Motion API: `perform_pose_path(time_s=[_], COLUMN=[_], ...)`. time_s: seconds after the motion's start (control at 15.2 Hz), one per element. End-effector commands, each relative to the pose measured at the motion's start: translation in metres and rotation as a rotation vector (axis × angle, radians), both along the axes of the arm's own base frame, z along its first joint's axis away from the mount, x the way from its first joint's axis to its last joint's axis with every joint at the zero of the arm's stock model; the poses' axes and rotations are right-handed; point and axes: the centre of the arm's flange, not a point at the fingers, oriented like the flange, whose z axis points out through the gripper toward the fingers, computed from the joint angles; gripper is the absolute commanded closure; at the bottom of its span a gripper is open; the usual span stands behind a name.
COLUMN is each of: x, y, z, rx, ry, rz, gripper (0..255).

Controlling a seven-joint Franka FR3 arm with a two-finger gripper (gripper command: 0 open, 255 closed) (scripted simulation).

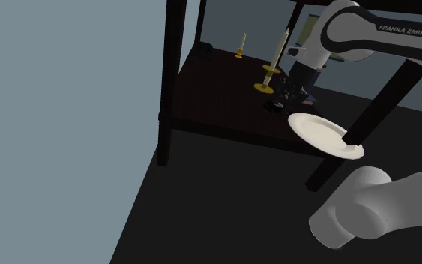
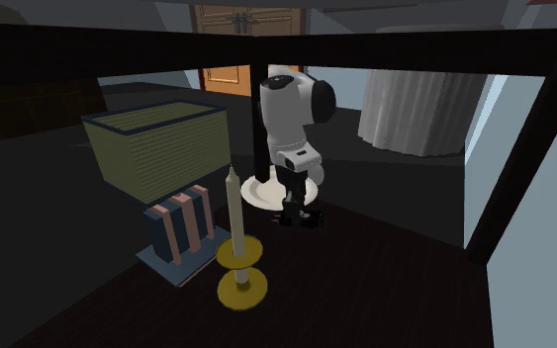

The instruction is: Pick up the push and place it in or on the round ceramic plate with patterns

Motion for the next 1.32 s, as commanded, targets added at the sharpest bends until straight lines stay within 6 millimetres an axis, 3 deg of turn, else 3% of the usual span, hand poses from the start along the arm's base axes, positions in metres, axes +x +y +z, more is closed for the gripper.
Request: perform_pose_path(time_s=[0.0, 0.86, 1.25], x=[-0.002, -0.002, -0.08], y=[-0.013, -0.013, -0.024], z=[0.018, 0.086, 0.092], rx=[0.007, 0.007, 0.007], ry=[-0.01, -0.01, -0.01], rz=[-0.024, -0.024, -0.024], gripper=[255, 255, 255])
